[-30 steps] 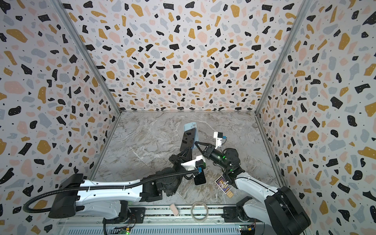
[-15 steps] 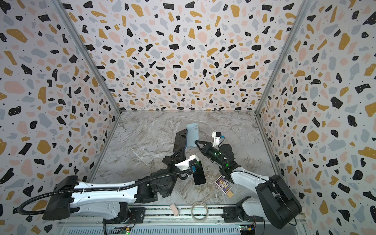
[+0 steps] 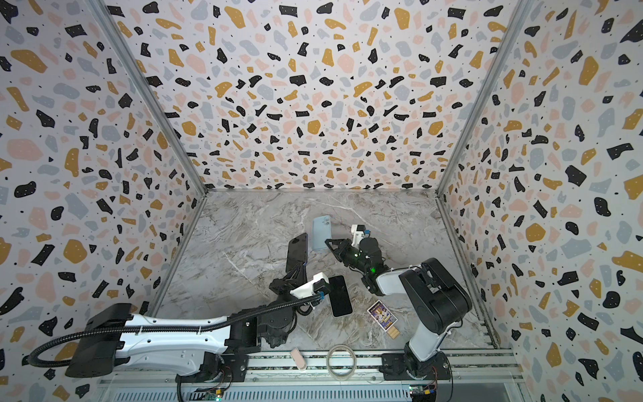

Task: Take the phone out of the phone case
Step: Place the phone case at the top-center of the table.

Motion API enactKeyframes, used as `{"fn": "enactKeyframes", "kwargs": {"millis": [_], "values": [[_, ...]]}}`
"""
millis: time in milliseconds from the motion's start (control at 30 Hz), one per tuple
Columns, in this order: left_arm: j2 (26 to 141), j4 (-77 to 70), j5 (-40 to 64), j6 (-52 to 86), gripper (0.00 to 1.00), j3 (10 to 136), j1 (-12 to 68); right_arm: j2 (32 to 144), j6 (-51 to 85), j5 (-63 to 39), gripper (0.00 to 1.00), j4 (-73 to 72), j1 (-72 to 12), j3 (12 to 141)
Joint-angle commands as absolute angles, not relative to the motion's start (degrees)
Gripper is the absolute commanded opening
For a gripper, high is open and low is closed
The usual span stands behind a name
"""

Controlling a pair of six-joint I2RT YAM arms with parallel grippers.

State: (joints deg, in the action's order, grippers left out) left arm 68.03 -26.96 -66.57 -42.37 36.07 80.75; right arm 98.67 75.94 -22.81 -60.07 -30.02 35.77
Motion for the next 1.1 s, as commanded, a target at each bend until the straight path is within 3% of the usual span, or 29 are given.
{"fn": "enactKeyframes", "kwargs": {"millis": [0,467,567,700,900,1067], "values": [[66.41,-26.19,-68.94,-35.68,0.0,35.0,81.45,101.12,77.22,-23.39,0.0,-62.62,-30.39,38.67],[66.4,-21.36,-70.22,-25.73,0.0,31.25,83.06,115.75,82.24,-19.88,0.0,-56.5,-33.22,49.29],[66.35,-21.45,-70.06,-24.98,0.0,30.78,83.14,116.92,82.53,-17.63,0.07,-53.23,-33.66,50.59],[66.77,-21.12,-69.56,-24.37,0.0,30.67,83.28,117.77,83.03,-15.33,0.25,-50.15,-33.67,51.58],[67.68,-19.76,-69.35,-21.61,0.0,30.16,83.76,115.75,82.79,-15.15,0.74,-52.53,-33.62,50.75],[68.39,-18.21,-69.01,-18.74,0.0,29.73,84.28,110.5,81.82,-15.72,0.94,-52.27,-33.7,48.36]]}}
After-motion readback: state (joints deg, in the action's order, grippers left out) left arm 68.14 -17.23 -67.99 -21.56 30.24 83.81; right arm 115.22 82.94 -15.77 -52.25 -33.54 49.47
